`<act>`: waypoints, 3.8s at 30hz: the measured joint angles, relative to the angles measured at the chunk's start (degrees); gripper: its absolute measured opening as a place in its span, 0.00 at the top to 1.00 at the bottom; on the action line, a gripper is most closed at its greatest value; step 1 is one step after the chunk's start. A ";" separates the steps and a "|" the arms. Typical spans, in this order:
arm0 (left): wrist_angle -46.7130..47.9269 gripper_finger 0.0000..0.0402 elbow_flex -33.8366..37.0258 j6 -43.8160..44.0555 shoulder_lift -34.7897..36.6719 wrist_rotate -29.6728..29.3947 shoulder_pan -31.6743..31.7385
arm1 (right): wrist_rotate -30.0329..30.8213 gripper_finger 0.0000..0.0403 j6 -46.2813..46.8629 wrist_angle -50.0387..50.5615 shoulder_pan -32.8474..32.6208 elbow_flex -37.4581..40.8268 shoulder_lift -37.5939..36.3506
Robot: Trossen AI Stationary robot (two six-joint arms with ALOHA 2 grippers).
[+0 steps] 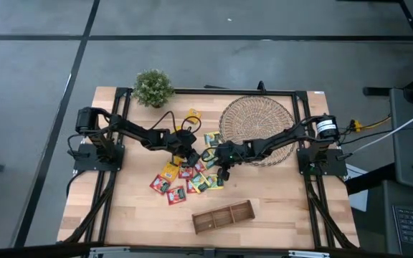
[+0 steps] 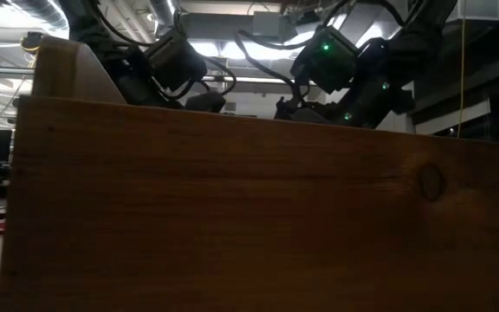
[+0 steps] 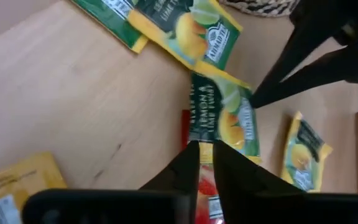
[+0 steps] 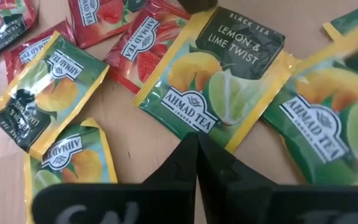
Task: Pick & Place Tea
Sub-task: Put the yellow tea bag into the middle slot of the wooden organizer
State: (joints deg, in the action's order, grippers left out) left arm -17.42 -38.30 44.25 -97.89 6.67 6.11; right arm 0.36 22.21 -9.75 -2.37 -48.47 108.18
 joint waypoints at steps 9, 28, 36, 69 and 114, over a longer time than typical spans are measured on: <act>-0.34 0.76 0.00 0.45 0.00 4.10 1.33 | 0.02 0.98 -1.48 -2.61 0.01 0.09 0.15; 6.19 0.75 -1.09 -2.68 2.47 8.46 5.36 | 0.09 0.99 -1.44 -2.77 0.11 0.13 0.20; 5.11 0.75 -1.16 -1.98 -0.83 8.44 4.21 | 0.09 0.96 -1.46 -3.79 0.11 0.20 0.26; 0.84 0.99 -1.11 -8.75 0.00 8.43 3.56 | 1.18 0.81 -1.71 -3.89 0.20 0.39 -2.33; 5.65 0.97 -1.11 -19.87 2.16 -1.96 0.41 | 4.13 0.78 -3.33 -0.25 0.20 0.17 -9.70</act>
State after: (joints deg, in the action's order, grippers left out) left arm -11.77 -39.42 24.38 -95.72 4.71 6.52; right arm 4.49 18.88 -10.00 -2.17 -48.29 98.48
